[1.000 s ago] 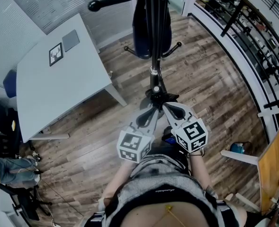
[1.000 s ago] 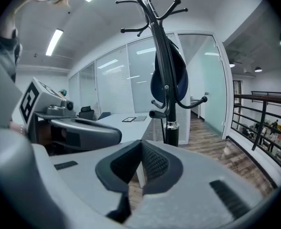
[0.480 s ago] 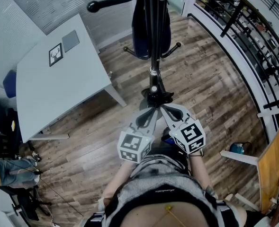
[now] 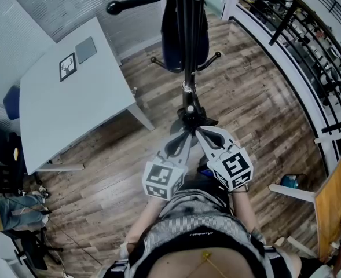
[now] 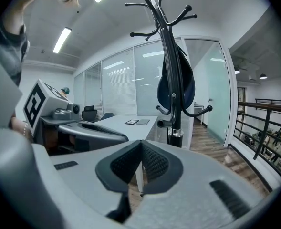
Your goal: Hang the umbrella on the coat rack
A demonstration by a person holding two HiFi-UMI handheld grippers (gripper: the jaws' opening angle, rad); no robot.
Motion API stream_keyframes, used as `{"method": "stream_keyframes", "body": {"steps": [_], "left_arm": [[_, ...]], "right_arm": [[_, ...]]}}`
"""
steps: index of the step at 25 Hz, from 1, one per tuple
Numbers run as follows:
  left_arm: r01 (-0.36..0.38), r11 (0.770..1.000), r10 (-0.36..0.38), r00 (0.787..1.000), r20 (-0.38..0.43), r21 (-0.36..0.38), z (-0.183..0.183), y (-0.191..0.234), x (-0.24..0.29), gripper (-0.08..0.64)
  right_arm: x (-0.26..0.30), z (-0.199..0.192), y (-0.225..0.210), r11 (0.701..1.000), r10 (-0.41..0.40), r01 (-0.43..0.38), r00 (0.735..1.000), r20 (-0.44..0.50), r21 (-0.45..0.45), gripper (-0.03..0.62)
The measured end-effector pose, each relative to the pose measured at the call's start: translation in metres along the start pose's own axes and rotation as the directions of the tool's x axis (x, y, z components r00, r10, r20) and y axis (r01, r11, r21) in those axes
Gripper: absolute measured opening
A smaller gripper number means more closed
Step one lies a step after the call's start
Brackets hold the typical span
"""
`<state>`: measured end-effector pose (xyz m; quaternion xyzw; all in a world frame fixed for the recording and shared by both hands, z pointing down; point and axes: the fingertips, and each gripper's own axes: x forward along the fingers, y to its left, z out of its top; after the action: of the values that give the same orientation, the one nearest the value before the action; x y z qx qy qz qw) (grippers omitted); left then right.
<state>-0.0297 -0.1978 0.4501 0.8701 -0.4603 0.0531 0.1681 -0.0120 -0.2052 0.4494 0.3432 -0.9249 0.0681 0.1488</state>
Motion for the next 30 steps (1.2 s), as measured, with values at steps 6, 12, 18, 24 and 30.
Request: {"method": "stream_keyframes", "body": {"steps": [6,12,18,24,30], "left_arm": [[-0.001,1.000,0.001,1.000,0.023,0.014,0.008,-0.003,-0.003,0.018],[-0.026,0.998,0.023,0.998,0.055,0.051,0.027,-0.002,-0.008,0.018],[-0.012,0.998,0.007,0.997,0.082,0.066,0.034,-0.007,-0.009,0.015],[0.000,0.995,-0.010,0.994,0.108,0.099,0.046,-0.012,-0.010,0.015],[-0.004,0.992,-0.016,0.986,0.164,0.125,0.059,-0.016,-0.017,0.015]], "right_arm": [[-0.006,0.012,0.006,1.000,0.013,-0.013,0.999,0.038,-0.012,0.003],[-0.012,0.030,0.008,1.000,0.018,-0.017,0.996,0.085,-0.012,0.003],[-0.017,0.042,0.009,1.000,0.028,-0.026,0.992,0.126,-0.018,0.003],[-0.022,0.052,0.011,0.998,0.037,-0.029,0.986,0.162,-0.050,0.003],[-0.031,0.070,0.015,0.996,0.046,-0.028,0.973,0.228,-0.081,0.003]]}}
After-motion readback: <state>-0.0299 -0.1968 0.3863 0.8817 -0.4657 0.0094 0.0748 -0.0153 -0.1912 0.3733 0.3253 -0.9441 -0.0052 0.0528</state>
